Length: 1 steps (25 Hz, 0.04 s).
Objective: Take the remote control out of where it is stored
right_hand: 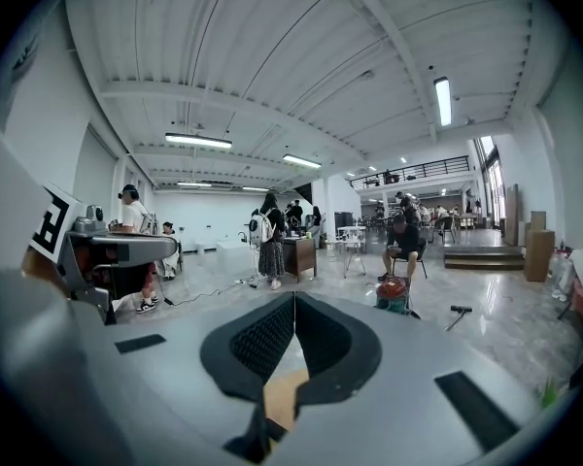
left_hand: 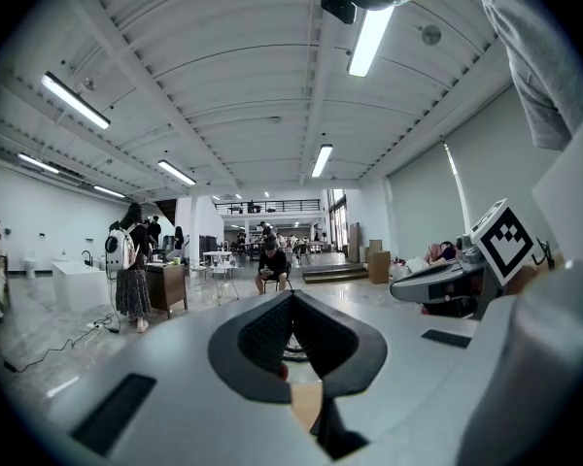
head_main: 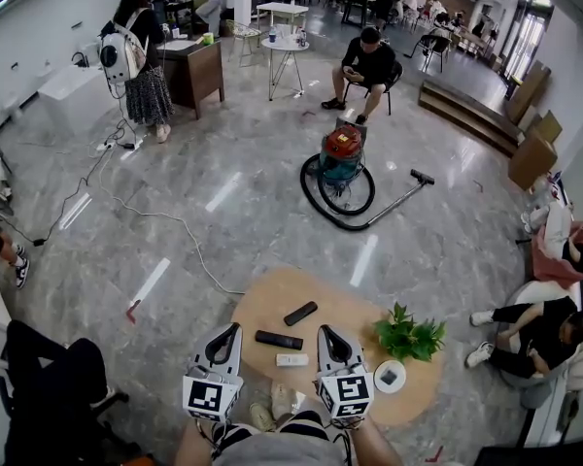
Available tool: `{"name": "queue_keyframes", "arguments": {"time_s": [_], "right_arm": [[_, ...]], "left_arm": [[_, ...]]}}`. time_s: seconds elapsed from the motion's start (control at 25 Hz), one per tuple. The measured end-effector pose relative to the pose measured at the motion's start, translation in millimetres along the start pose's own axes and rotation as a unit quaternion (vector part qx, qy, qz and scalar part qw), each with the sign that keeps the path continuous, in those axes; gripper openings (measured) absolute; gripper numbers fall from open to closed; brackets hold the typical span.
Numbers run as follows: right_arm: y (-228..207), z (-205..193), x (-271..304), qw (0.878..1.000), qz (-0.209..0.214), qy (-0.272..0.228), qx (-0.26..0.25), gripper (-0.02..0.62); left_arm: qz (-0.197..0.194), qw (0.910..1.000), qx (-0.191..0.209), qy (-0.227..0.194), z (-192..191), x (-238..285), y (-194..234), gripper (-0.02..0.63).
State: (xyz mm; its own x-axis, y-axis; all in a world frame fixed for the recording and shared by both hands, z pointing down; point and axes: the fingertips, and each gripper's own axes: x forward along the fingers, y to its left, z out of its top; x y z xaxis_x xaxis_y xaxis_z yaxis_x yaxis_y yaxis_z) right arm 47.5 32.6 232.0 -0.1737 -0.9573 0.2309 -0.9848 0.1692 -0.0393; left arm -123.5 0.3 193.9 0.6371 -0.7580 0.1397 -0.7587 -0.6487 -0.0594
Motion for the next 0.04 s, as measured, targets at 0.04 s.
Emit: {"name": "queue_keyframes", "arguments": {"time_s": [0.04], "right_arm": [[1.1, 0.1, 0.9, 1.0, 0.001, 0.0, 0.0, 0.008]], "left_arm": [[0.0, 1.0, 0.0, 0.001, -0.9, 0.1, 0.8, 0.005]]}}
